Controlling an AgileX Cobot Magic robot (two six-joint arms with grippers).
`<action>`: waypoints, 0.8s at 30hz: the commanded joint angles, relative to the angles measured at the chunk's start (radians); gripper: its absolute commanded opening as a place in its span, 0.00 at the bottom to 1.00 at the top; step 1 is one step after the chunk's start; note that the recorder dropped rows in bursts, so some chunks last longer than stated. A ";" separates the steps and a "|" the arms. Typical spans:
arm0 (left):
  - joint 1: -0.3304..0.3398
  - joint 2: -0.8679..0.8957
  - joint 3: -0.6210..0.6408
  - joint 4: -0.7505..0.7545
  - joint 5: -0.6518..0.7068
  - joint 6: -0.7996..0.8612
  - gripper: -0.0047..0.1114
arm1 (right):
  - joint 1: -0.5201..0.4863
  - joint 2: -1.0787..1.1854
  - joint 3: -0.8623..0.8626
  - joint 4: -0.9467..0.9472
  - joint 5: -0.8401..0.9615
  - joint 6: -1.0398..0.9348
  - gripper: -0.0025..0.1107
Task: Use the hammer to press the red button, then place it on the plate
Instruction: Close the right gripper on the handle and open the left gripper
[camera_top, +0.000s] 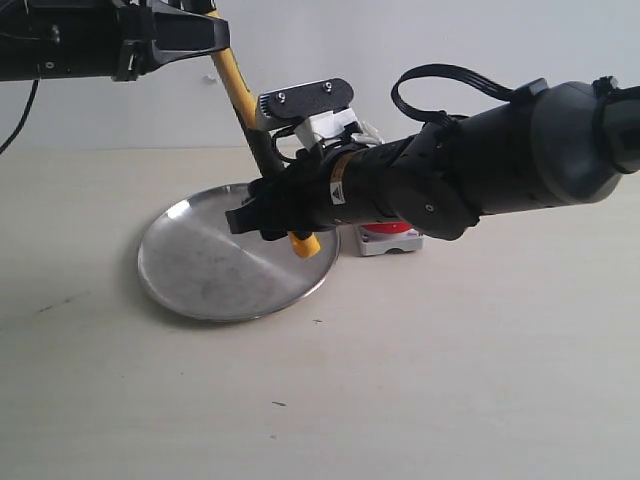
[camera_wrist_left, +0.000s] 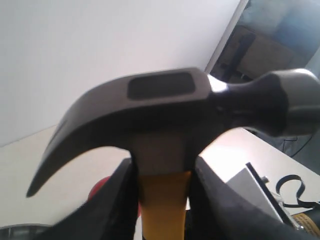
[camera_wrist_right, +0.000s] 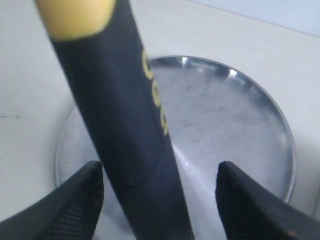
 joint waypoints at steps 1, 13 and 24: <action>0.001 -0.022 -0.017 -0.063 0.093 -0.015 0.04 | 0.002 0.000 -0.009 0.001 -0.023 -0.007 0.57; -0.001 -0.012 -0.017 -0.063 0.064 0.002 0.04 | 0.002 0.000 -0.009 0.003 -0.017 -0.007 0.11; -0.001 -0.001 -0.017 -0.063 0.069 0.002 0.04 | 0.002 0.000 -0.009 0.004 -0.017 -0.007 0.02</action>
